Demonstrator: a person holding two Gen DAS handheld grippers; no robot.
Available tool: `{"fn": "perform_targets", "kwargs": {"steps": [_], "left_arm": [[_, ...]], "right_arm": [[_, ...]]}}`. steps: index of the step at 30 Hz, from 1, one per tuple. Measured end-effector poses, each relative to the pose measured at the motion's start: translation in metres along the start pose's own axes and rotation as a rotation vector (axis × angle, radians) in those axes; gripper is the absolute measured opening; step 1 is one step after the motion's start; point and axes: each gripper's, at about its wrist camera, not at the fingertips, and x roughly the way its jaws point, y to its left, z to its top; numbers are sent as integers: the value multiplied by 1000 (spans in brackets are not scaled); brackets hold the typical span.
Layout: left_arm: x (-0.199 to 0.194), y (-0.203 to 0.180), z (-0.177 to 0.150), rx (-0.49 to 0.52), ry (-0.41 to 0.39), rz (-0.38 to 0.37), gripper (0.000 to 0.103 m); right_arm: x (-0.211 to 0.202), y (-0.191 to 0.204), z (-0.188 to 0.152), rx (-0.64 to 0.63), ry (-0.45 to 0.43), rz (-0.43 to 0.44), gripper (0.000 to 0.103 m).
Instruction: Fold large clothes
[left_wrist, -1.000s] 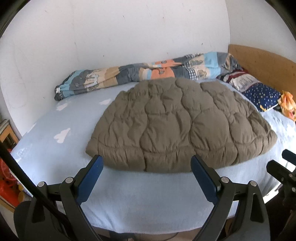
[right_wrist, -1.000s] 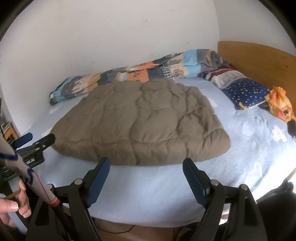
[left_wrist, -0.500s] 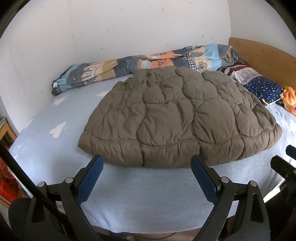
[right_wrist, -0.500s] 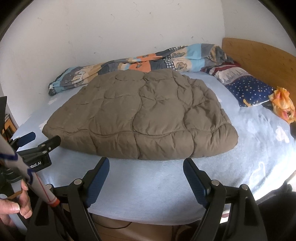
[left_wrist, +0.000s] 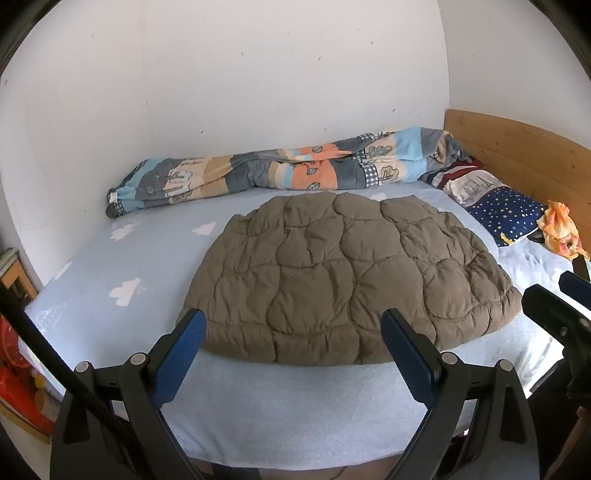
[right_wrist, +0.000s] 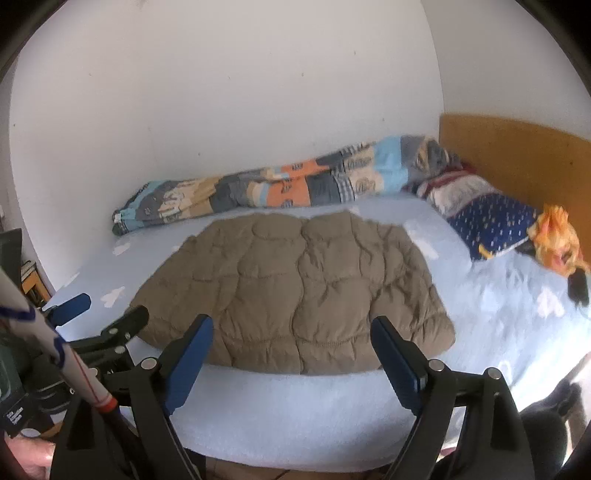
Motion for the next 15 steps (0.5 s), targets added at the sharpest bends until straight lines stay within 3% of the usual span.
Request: {"fn": "perform_targets", "kwargs": {"steps": [3,15], "left_arm": [[6,5,-2,-23,44,19,95],[8,12,-7,-31,57,41,95]], "right_arm": [[2,-2,-2,7,17,-1,91],[5,1,-11,-1,46,8,91]]}}
